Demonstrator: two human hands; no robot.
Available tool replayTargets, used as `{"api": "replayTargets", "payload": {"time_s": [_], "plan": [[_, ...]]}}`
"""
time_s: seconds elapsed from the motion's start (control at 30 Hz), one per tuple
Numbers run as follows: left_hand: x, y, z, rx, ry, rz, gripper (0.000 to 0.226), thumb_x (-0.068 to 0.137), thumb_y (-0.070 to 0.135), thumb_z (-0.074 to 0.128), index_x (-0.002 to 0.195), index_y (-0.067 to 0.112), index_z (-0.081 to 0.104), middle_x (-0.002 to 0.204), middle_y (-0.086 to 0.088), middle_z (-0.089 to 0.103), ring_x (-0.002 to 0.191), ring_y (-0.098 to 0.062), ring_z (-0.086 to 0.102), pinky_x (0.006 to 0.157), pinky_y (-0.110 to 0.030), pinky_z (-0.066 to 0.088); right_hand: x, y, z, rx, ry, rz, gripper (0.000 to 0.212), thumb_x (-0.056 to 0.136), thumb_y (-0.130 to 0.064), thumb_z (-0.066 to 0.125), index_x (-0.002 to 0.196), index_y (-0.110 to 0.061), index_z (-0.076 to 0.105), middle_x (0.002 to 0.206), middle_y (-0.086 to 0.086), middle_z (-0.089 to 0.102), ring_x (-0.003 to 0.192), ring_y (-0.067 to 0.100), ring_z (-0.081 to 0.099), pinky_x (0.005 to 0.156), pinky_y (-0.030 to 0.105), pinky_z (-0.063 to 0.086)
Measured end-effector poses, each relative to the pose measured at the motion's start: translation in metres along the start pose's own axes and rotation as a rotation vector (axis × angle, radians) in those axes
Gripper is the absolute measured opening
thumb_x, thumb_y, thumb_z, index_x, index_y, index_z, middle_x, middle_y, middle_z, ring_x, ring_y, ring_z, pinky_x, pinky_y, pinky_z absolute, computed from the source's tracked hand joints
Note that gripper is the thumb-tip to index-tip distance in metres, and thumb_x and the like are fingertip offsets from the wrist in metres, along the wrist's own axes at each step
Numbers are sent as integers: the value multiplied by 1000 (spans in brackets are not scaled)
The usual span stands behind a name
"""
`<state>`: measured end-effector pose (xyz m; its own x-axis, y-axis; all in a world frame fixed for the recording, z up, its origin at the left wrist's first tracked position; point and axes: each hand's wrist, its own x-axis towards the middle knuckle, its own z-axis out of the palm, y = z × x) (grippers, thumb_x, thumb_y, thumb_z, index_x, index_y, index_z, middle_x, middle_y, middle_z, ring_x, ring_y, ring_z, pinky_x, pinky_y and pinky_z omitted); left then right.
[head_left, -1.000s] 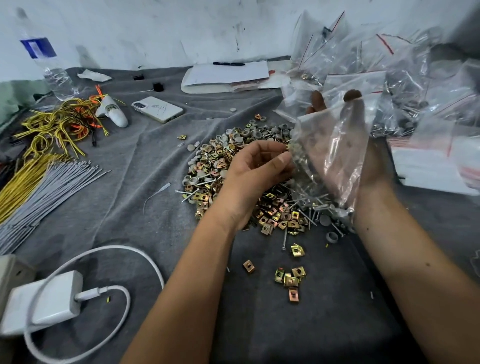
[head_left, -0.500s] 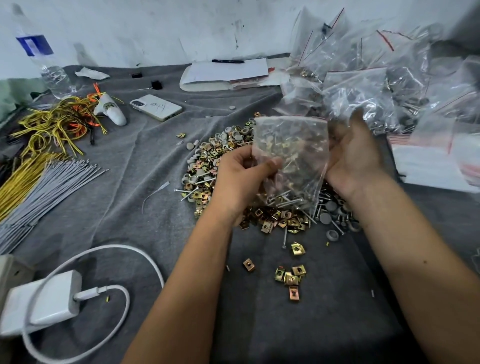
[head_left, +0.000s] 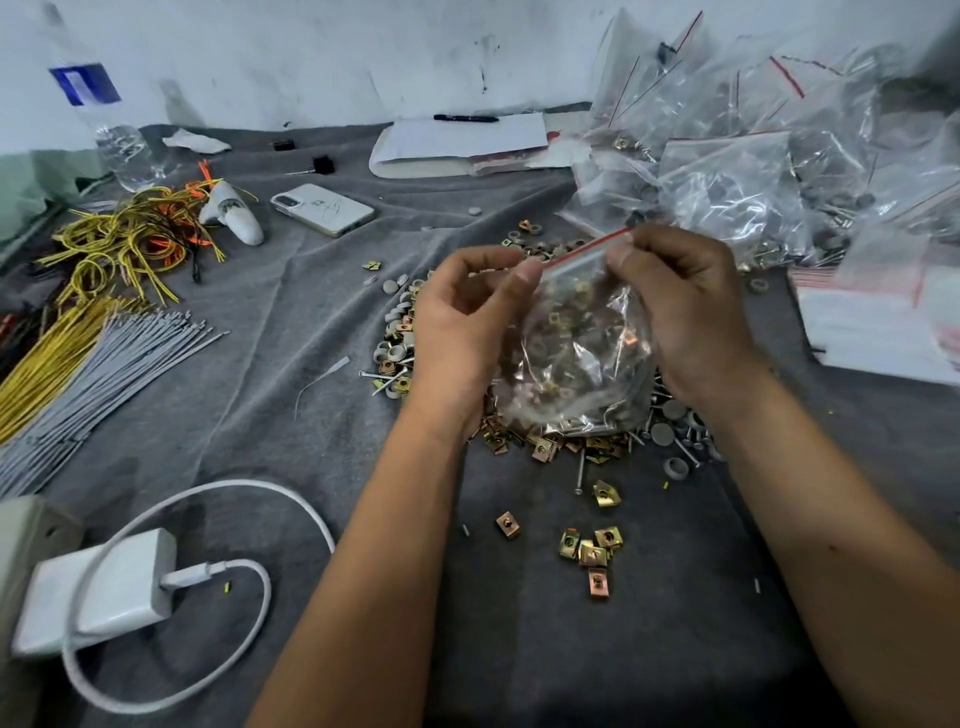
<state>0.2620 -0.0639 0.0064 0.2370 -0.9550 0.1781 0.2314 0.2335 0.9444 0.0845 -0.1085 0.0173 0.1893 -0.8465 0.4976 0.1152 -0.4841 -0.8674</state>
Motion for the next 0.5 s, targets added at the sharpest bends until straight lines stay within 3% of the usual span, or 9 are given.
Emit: {"api": "replayTargets", "payload": {"time_s": [0.07, 0.13, 0.27, 0.4, 0.5], "plan": [[0, 0, 0, 3, -8, 60, 13, 85, 3, 80, 91, 11, 73, 81, -9, 75, 71, -21, 72, 66, -34, 63, -1, -1, 3, -55, -43, -38, 25, 98, -22, 63, 77, -27, 74, 72, -3, 70, 68, 21, 64, 63, 32, 53], [1, 0, 0, 24, 11, 101, 17, 82, -3, 82, 85, 12, 74, 77, -8, 75, 68, -19, 72, 64, -30, 62, -1, 0, 3, -78, -43, -29, 21, 98, -24, 64, 81, -26, 75, 75, -3, 72, 68, 22, 64, 67, 31, 53], [2, 0, -3, 177, 2, 179, 17, 83, -1, 82, 88, 12, 73, 79, -4, 73, 72, -17, 70, 64, -27, 61, -1, 1, 0, -85, -29, -15, 8, 97, -18, 69, 92, -19, 75, 80, -3, 73, 67, 6, 65, 62, 22, 53], [-1, -2, -1, 455, -90, 290, 19, 86, 12, 84, 102, 9, 75, 89, -1, 76, 83, -17, 74, 72, -31, 61, -1, 1, 2, -228, -100, -74, 7, 95, -11, 70, 89, -13, 73, 80, 11, 71, 70, 25, 66, 64, 38, 56], [-3, -1, 3, 407, -96, 295, 13, 85, 3, 83, 95, 0, 76, 86, -13, 75, 79, -24, 72, 71, -32, 59, -2, 3, 5, -334, -133, -106, 8, 93, -11, 72, 87, -6, 72, 76, 16, 68, 70, 36, 64, 63, 46, 53]]}}
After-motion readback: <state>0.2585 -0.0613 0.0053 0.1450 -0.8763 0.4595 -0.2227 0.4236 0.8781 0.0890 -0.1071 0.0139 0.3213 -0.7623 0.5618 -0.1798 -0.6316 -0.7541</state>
